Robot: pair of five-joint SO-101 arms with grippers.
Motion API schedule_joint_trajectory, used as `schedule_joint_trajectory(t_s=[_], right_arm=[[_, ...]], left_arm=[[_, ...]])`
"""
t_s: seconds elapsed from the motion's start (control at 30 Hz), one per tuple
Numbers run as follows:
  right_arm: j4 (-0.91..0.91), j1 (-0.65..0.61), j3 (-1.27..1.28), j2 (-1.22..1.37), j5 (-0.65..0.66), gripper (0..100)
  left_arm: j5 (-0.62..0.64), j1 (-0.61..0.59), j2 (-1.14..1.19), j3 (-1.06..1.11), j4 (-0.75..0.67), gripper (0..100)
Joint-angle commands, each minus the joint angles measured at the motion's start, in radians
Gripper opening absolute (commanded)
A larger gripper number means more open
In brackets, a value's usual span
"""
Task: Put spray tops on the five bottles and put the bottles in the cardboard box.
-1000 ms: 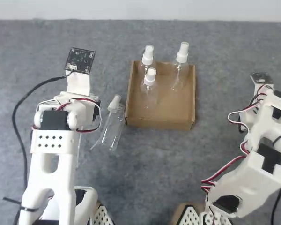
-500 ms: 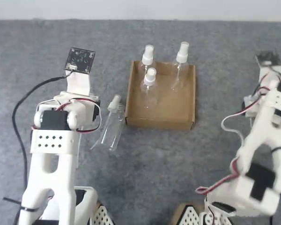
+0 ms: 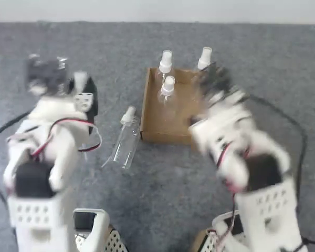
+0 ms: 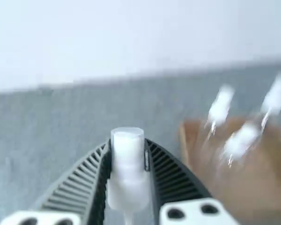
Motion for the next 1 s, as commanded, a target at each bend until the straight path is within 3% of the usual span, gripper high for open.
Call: schedule_joint_trajectory(t_s=[0.0,0.2,0.5,0.7,0.97], right_arm=[[-0.163,-0.196,0.117,-0.062,-0.054,0.5],[-0.484,-0.315,0.365,-0.073,-0.066,0.6],[-0.529,-0.321,0.456,-0.073,-0.072,0.6],[-0.562,-0.321,0.457,-0.074,-0.072,0.6],[-0.710,-0.374,0.542,-0.074,-0.072,0.6]], left_arm=[[0.095,0.051,-0.075,-0.153,-0.023,1],[0.221,0.118,-0.081,-0.239,-0.069,1],[0.420,0.127,-0.074,-0.147,-0.241,1],[0.423,0.129,-0.074,0.027,-0.396,1],[0.427,0.186,-0.075,0.064,-0.411,1]])
